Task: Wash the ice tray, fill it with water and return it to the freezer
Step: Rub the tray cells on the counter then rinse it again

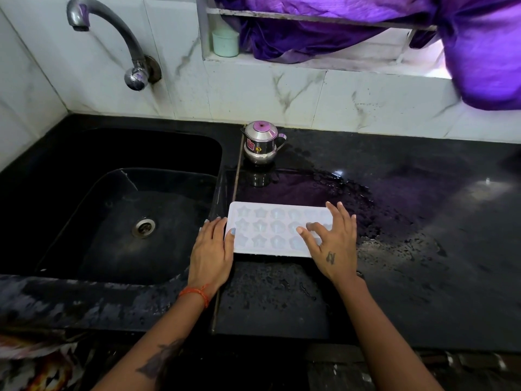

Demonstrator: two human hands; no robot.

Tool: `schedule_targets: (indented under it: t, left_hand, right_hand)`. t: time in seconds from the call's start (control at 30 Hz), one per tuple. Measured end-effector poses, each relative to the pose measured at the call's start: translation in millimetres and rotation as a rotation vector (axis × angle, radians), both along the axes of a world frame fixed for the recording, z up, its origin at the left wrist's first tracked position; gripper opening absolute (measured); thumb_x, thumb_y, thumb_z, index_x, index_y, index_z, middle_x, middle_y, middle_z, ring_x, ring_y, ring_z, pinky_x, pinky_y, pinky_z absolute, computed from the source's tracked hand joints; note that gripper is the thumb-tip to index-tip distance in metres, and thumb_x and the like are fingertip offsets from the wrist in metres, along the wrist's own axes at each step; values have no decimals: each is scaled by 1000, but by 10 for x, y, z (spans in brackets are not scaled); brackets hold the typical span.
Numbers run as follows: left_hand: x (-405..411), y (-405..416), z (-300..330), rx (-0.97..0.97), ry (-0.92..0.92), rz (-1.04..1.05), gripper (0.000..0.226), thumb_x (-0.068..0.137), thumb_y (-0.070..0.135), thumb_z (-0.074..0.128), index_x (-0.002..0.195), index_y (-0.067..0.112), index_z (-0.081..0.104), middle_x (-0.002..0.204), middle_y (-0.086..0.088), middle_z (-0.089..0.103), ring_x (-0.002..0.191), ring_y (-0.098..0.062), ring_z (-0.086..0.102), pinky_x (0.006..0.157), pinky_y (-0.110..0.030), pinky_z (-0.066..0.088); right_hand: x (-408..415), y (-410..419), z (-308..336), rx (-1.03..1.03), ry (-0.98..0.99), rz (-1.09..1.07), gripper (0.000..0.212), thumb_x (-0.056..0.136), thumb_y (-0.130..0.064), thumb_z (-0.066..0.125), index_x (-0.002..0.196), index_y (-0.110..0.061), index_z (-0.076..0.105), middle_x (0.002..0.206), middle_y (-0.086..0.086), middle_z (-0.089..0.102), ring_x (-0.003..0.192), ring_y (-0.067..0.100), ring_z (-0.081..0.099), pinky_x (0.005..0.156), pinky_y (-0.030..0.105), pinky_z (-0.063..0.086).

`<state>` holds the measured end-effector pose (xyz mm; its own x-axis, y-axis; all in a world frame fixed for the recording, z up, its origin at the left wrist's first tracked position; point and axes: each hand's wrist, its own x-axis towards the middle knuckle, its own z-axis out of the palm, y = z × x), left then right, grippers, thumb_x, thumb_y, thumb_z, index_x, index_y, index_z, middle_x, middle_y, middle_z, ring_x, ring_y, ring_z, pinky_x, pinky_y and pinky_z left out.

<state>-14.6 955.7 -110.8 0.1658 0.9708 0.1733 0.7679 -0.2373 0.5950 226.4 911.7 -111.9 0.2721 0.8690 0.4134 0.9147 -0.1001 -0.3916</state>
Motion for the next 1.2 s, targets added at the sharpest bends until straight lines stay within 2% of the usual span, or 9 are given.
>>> schedule_targets:
  t: [0.27, 0.37, 0.57, 0.7, 0.87, 1.07, 1.2]
  left_hand:
    - [6, -12, 24, -14, -20, 9, 60, 94, 46, 20, 135, 10, 45, 142, -9, 46, 138, -26, 33, 117, -37, 20]
    - [1, -11, 22, -13, -13, 4, 69, 90, 53, 13, 135, 11, 45, 142, -9, 46, 138, -25, 33, 117, -35, 19]
    - [-3, -9, 15, -18, -8, 6, 64, 93, 49, 17, 136, 11, 45, 142, -9, 46, 138, -26, 32, 116, -33, 18]
    - [-7, -7, 10, -18, -12, 4, 72, 89, 54, 11, 136, 11, 45, 142, -8, 45, 138, -26, 32, 116, -33, 18]
    - [-6, -11, 16, -13, -10, 3, 69, 90, 52, 13, 135, 10, 45, 142, -10, 46, 138, -27, 33, 116, -35, 20]
    - [5, -20, 33, -23, -8, 3, 59, 94, 45, 20, 136, 11, 44, 143, -8, 44, 139, -25, 31, 116, -34, 18]
    - [-8, -6, 10, -9, -10, -2, 66, 92, 51, 14, 134, 12, 46, 141, -8, 47, 137, -25, 35, 117, -35, 20]
  right_hand:
    - [-9, -20, 50, -21, 105, 22, 52, 86, -63, 40, 80, -22, 71, 147, 14, 37, 144, 27, 17, 117, 45, 1]
    - [-9, -34, 62, -32, 116, 23, 52, 86, -63, 39, 76, -20, 68, 147, 15, 36, 144, 28, 16, 116, 45, -1]
    - [-14, -32, 55, -51, 51, -11, 58, 87, -64, 35, 82, -17, 70, 146, 20, 37, 143, 33, 18, 116, 55, 2]
    - [3, -20, 44, -66, 22, -12, 69, 86, -70, 26, 88, -18, 71, 145, 20, 37, 143, 34, 17, 115, 60, 3]
    - [-32, -16, 147, -67, 87, -36, 59, 85, -67, 31, 86, -23, 70, 148, 14, 34, 145, 28, 10, 114, 56, -9]
    - [-165, 57, 190, 2, 5, -1, 55, 85, -67, 35, 83, -24, 69, 144, 13, 40, 144, 28, 18, 114, 57, -6]
    - [-179, 129, 144, 19, -61, 49, 51, 85, -66, 39, 75, -28, 71, 141, 12, 45, 142, 28, 23, 113, 61, -3]
